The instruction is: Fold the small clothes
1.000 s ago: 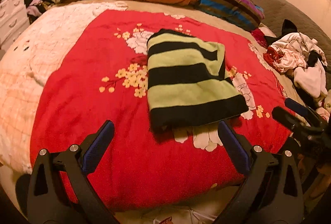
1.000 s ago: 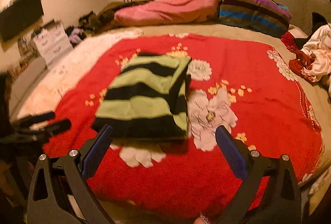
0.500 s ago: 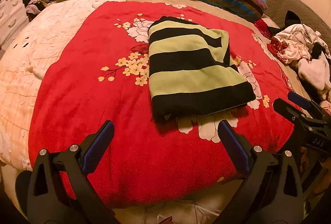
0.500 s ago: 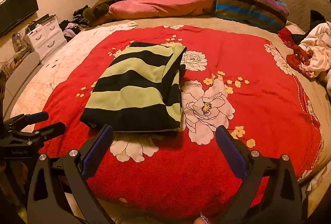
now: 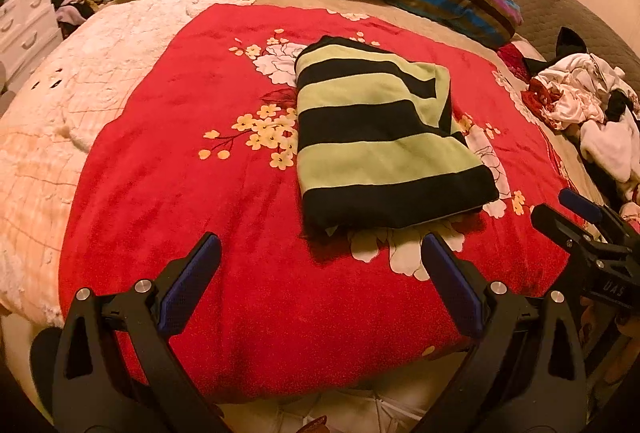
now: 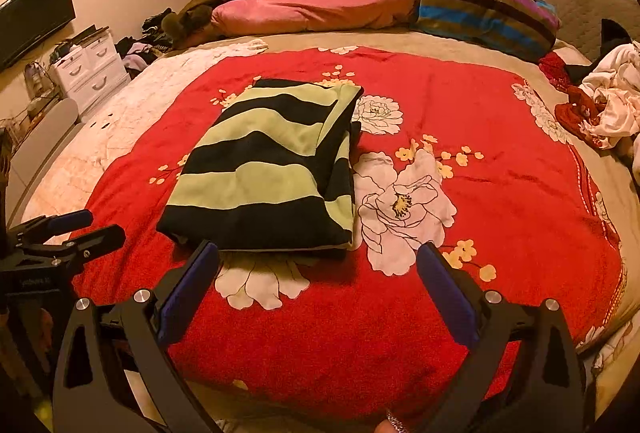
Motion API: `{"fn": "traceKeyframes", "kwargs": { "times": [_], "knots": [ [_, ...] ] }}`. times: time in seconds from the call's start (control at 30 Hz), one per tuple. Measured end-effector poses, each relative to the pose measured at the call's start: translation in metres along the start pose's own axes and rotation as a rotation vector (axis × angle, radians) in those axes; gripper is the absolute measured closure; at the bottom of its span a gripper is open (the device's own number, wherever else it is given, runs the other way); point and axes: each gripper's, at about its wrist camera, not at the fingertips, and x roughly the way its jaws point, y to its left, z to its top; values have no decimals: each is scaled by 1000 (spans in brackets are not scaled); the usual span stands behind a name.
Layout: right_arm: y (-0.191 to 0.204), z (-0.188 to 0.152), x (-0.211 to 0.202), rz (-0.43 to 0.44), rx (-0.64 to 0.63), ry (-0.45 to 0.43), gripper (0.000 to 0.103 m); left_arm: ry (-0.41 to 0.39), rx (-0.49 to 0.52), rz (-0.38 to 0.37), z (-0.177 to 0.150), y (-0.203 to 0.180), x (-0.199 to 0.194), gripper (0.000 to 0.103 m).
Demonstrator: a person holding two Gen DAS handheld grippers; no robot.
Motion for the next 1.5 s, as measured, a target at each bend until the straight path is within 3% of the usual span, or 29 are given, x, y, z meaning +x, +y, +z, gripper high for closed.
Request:
{"fn": "traceKeyframes", "kwargs": {
  "times": [1.5],
  "knots": [
    [-4,-4,5,-6,5,27,4,1,-6,37,2,4,1,9]
  ]
}}
